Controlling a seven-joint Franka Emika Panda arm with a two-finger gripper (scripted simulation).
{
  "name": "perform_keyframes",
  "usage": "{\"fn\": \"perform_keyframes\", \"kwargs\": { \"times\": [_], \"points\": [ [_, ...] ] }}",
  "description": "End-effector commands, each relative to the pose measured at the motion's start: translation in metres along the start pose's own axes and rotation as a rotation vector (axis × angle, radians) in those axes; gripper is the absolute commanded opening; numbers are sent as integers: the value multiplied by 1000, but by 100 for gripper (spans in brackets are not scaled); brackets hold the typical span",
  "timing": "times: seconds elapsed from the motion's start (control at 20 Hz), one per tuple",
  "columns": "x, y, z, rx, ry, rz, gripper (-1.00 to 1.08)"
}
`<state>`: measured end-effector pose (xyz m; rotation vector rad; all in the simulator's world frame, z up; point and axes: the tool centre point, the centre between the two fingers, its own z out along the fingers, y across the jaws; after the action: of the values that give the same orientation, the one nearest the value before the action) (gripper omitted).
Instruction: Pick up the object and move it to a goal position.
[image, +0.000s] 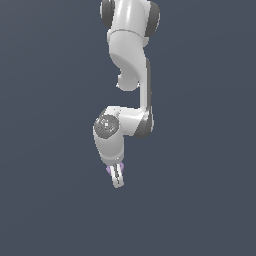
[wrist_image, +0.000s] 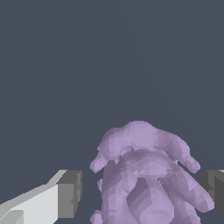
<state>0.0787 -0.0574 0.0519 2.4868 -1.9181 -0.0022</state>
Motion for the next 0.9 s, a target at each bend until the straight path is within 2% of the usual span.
{"fn": "perform_keyframes", "kwargs": {
  "times": [0.0,0.55,0.85],
  "points": [
    [0,-1,-1,2,0,0,-100],
    [0,-1,-1,1,0,0,-100],
    [1,1,-15,1,0,0,-100]
  ]
}}
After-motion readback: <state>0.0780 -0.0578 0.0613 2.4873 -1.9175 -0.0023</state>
